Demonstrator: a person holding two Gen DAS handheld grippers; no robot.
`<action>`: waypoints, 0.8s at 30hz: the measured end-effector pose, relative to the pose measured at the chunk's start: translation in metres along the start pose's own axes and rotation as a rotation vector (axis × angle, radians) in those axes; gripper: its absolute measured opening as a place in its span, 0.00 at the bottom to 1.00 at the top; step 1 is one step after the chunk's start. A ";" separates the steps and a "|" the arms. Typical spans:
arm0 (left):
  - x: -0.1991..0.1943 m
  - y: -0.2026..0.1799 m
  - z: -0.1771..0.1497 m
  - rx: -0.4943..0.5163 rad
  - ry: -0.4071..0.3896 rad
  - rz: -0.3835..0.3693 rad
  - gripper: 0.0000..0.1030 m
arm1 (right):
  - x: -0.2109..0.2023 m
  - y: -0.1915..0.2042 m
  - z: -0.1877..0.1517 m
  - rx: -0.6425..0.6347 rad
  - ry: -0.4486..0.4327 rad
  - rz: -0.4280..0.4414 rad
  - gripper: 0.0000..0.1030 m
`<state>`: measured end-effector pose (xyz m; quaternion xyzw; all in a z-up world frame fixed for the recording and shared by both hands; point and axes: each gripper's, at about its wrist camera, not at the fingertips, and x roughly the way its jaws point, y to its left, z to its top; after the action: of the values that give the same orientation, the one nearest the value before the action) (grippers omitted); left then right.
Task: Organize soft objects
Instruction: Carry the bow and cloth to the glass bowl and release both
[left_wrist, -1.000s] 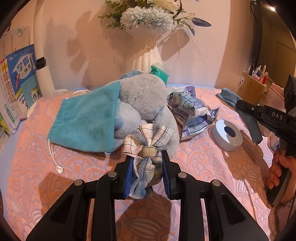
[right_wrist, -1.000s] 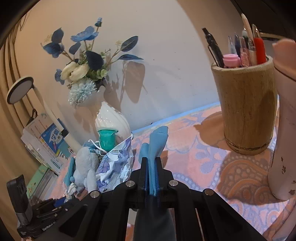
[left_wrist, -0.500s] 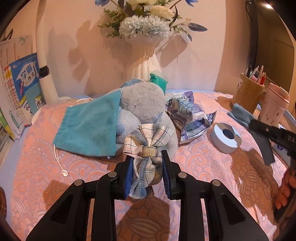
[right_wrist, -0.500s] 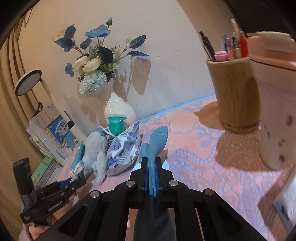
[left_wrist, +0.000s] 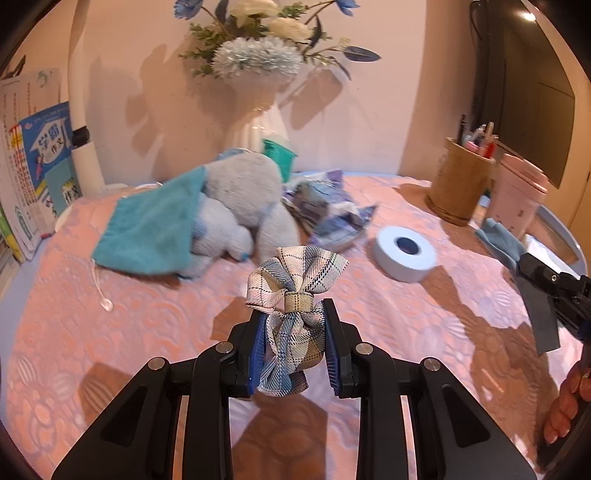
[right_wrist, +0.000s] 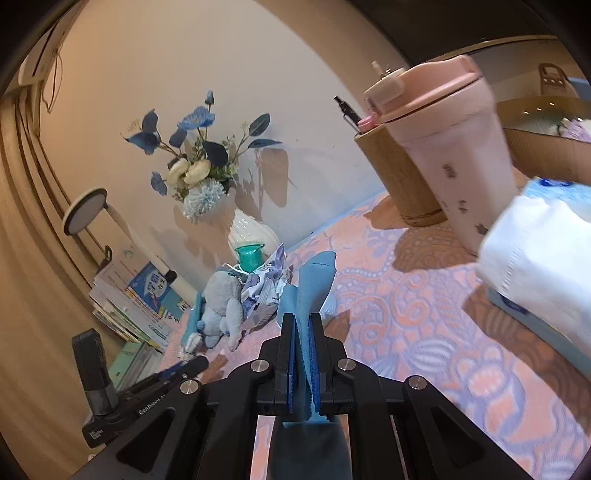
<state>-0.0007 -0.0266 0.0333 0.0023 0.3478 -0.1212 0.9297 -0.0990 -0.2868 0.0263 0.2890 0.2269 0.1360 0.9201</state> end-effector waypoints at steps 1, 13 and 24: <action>-0.002 -0.003 -0.002 -0.007 0.004 -0.012 0.24 | -0.004 0.002 -0.002 -0.005 -0.007 0.004 0.06; -0.014 -0.064 -0.006 0.005 0.047 -0.189 0.24 | -0.053 -0.004 0.002 0.044 -0.101 0.099 0.06; -0.020 -0.156 0.028 0.130 0.042 -0.342 0.24 | -0.112 -0.046 0.040 0.132 -0.241 0.084 0.06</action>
<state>-0.0326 -0.1758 0.0798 0.0058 0.3539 -0.2995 0.8860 -0.1703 -0.3852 0.0658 0.3725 0.1107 0.1236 0.9131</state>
